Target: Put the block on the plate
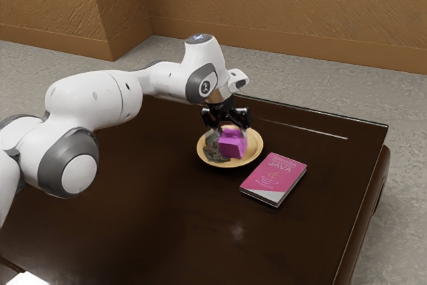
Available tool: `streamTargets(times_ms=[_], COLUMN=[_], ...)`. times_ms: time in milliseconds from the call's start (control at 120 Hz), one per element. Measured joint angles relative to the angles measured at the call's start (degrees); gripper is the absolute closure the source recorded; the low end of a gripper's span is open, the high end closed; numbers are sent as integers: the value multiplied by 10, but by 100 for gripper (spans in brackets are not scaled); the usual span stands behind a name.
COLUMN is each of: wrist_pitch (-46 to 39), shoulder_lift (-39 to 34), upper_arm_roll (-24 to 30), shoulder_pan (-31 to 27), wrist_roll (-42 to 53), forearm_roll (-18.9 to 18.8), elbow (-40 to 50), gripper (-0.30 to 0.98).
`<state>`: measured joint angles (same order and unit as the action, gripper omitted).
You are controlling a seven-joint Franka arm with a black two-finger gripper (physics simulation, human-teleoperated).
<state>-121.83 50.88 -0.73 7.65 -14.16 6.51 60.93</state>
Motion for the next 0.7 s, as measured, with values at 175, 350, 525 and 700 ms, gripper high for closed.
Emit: streamTargets(times_ms=[175, 350, 525, 700], wrist_pitch=[7, 93, 190, 261], shoulder_lift=[-39, -168, -323, -445], upper_arm_roll=[0, -2, -21, -59], shoulder_pan=[0, 1, 2, 0], wrist_roll=[6, 11, 25, 46], forearm_roll=[1, 1, -11, -32], elbow=[7, 49, 165, 256], gripper=[7, 3, 1, 1])
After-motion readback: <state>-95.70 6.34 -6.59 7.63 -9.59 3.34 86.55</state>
